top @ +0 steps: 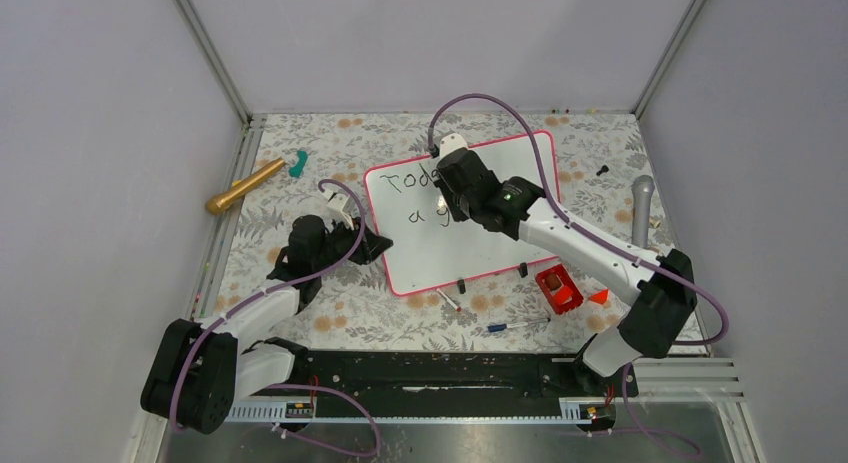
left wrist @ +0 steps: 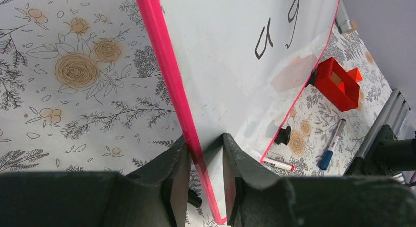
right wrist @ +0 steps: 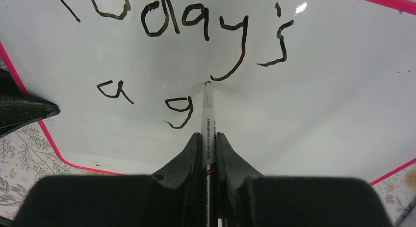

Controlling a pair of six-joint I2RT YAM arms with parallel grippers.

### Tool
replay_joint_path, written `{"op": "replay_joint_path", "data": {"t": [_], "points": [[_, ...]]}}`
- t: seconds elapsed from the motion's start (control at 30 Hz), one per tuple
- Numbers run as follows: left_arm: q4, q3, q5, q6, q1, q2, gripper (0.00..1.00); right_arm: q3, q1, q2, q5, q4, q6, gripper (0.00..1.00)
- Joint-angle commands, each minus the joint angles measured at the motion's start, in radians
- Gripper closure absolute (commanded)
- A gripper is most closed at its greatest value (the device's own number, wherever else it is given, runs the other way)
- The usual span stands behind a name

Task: Write a sentence on the whiteboard

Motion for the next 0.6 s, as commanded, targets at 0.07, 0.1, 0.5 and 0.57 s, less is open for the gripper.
{"op": "replay_joint_path", "data": {"t": [0.07, 0.1, 0.5, 0.57], "points": [[0.016, 0.017, -0.053, 0.058, 0.0, -0.01, 0.87, -0.026, -0.015, -0.072, -0.026, 0.027, -0.004, 1.0], [0.015, 0.016, -0.054, 0.058, 0.0, -0.01, 0.87, -0.032, -0.015, -0.078, -0.033, 0.029, -0.002, 1.0], [0.015, 0.016, -0.054, 0.058, 0.001, -0.01, 0.87, -0.057, -0.014, -0.074, -0.036, 0.027, 0.007, 1.0], [0.016, 0.016, -0.055, 0.058, 0.001, -0.01, 0.87, -0.055, -0.015, -0.068, -0.031, 0.027, 0.004, 1.0]]}}
